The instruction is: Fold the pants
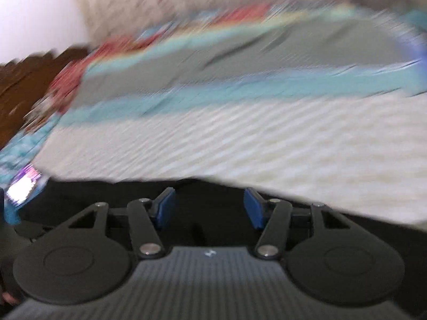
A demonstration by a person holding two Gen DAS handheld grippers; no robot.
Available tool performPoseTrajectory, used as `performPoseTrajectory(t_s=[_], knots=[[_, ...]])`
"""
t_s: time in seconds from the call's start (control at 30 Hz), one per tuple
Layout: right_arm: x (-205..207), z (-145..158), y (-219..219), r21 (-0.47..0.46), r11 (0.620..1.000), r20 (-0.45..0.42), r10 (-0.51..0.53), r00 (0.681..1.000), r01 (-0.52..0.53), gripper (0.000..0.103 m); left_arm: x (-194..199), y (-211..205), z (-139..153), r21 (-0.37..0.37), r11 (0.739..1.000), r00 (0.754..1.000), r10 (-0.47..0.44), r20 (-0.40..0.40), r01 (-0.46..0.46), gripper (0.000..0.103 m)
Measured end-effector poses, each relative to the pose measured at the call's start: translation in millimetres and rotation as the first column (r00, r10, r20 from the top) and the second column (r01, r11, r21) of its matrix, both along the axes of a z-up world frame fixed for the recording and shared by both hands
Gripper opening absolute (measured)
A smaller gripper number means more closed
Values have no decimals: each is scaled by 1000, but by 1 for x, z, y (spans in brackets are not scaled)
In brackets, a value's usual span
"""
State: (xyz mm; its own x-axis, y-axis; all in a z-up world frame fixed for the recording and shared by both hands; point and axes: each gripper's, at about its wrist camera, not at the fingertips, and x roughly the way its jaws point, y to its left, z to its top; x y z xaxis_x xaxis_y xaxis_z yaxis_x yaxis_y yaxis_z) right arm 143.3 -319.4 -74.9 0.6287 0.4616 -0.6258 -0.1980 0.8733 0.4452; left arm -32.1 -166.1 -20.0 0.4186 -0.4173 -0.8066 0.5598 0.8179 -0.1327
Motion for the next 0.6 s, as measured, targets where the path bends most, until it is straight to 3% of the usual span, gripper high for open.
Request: performPoseTrajectory(t_s=[0.07,0.13,0.27,0.4,0.47,0.53,0.6], knots=[[35,-20,9,93,996,-143,14,990,-1,58,-5,3,-1,-4,1000,1000,-12,13,12,58],[52,-37,13,189,980,-241,-18,970,65,59,-5,8,-3,-31,999,1000,-9,3,9,58],[78,-56,6,437,892,-356,49,933,119,60,-6,16,-6,-81,997,1000,-7,0,7,59],[91,-58,35,494,866,-386,146,911,71,58,-8,21,-7,-107,994,1000,-21,8,22,60],[96,-56,49,526,850,-383,195,903,40,49,-7,25,-7,-121,992,1000,-27,5,27,60],[100,-46,62,509,861,-366,215,905,1,19,-5,28,-8,-135,990,1000,-29,-1,28,60],[103,-29,62,465,885,-287,162,944,-10,11,-1,32,-9,-145,989,999,-32,-3,32,60]])
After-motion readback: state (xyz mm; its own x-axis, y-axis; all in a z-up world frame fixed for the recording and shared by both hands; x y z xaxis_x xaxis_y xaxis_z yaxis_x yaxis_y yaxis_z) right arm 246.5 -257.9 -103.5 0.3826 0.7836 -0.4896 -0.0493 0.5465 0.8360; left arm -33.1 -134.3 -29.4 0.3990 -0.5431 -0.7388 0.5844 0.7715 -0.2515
